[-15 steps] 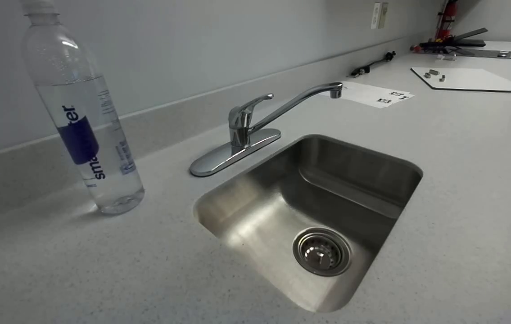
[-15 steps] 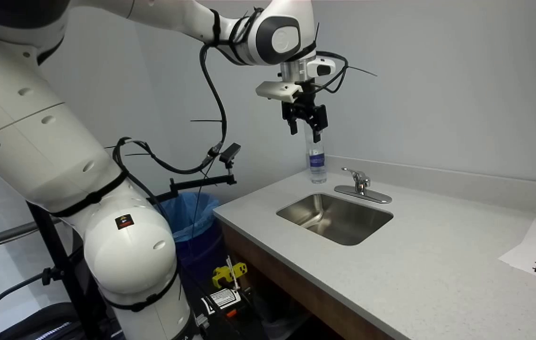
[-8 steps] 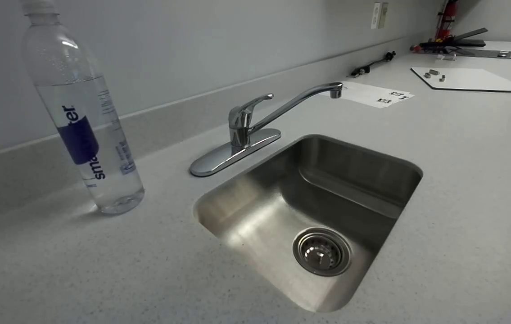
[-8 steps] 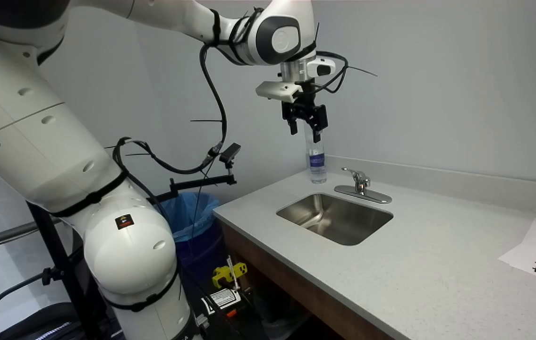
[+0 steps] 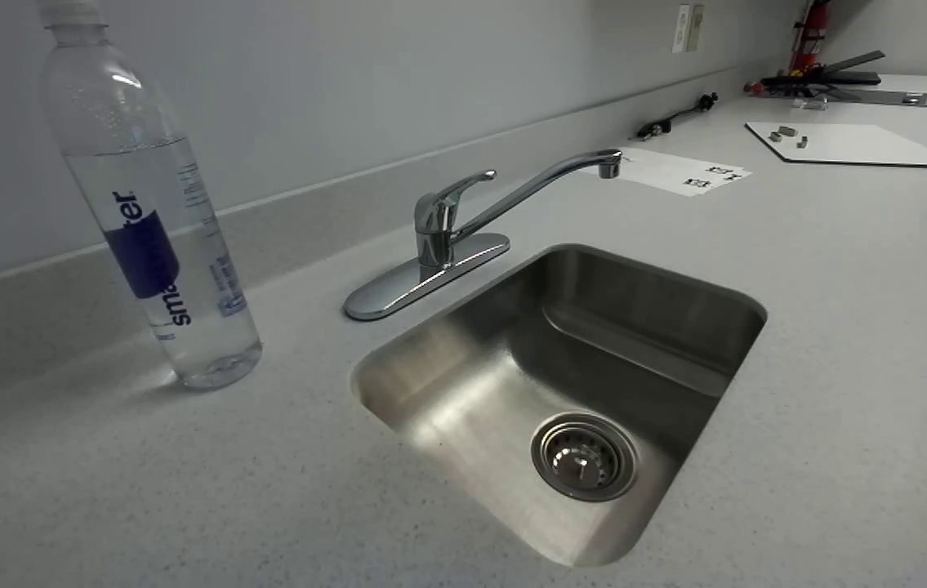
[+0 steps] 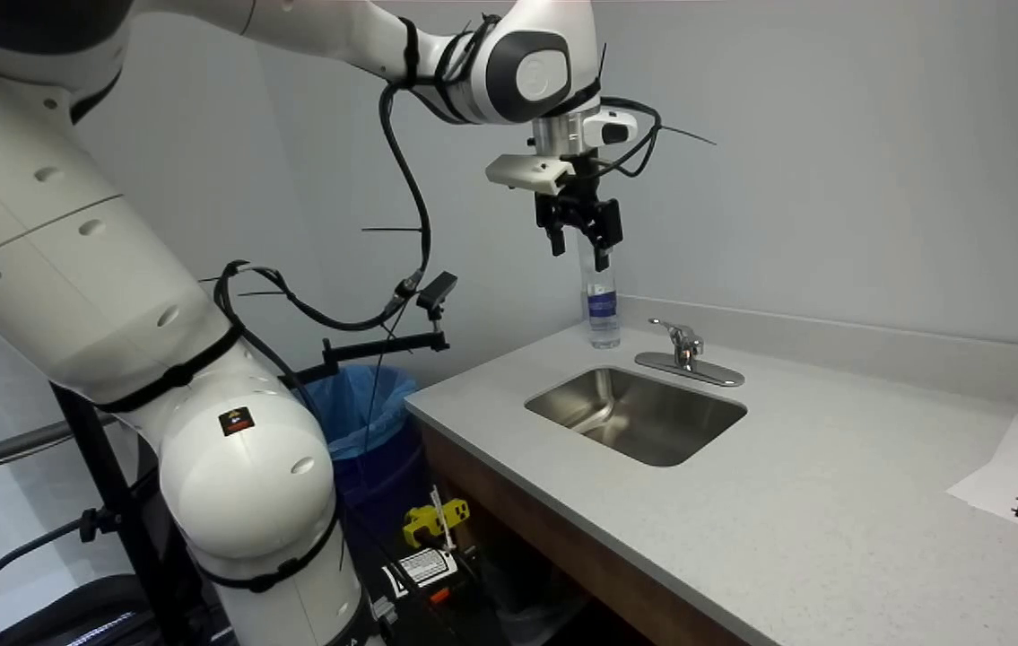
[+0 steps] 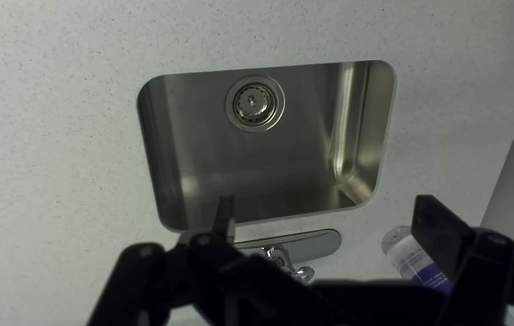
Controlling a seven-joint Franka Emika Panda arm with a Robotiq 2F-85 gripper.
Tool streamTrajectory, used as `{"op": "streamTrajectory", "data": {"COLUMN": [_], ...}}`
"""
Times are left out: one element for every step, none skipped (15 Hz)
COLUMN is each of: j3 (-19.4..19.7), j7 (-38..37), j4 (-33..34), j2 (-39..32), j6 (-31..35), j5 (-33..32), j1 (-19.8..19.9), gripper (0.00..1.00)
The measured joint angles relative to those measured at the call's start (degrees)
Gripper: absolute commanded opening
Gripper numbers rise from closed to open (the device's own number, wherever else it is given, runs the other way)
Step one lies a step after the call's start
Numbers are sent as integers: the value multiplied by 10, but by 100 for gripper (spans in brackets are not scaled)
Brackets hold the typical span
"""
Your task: Slide the spout to the left
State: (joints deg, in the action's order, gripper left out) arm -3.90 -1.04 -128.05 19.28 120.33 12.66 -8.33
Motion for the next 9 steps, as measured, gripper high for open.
{"op": "streamTrajectory", "data": {"j3": [0,0,0,0,0,1,2,4,7], "j7": [0,0,1,1,2,3,5,6,9], "j4": [0,0,0,0,0,1,3,6,11], "j2": [-1,-4,-8,-14,-20,-27,-35,-45,-56], "j6": [0,0,-1,-1,-1,-1,-1,-1,-1], "j5": [0,0,0,0,0,-2,-4,-6,-9], "j1": [0,0,0,0,1,2,4,7,11], "gripper": [100,100,100,100,100,100,100,100,100]}}
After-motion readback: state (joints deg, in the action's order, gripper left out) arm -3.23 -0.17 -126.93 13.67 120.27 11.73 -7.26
